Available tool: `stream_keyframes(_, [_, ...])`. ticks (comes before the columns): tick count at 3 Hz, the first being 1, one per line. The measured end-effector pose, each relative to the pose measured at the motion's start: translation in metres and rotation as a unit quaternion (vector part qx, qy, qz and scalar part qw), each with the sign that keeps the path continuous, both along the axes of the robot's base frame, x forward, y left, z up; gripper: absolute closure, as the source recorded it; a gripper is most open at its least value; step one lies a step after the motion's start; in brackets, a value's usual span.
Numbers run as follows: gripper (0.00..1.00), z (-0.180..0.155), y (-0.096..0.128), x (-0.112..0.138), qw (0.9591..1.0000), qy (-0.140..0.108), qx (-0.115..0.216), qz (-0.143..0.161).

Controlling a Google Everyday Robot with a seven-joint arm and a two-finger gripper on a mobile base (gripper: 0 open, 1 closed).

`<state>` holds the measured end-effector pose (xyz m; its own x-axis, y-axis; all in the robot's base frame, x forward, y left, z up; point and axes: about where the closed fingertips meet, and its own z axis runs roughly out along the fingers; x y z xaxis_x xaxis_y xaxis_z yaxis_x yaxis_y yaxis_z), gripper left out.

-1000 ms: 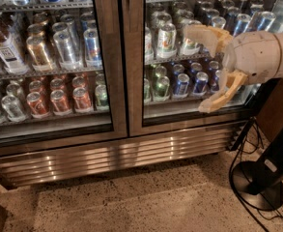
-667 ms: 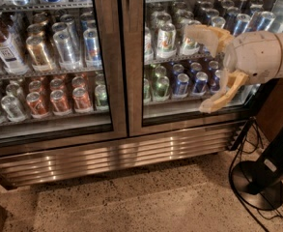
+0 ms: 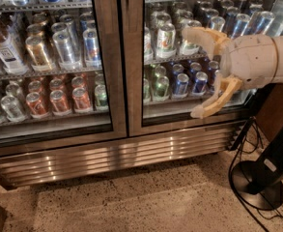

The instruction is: Open left fridge door

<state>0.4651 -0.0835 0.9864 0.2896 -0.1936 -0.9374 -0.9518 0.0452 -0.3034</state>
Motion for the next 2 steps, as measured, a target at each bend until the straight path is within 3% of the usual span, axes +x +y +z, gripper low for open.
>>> stream_keyframes(1, [0.00,-0.0038,0.0370,0.0001,0.9997,-0.022,0.006,-0.010])
stream_keyframes(2, [0.00,-0.0038,0.0370,0.0001,0.9997,-0.022,0.006,-0.010])
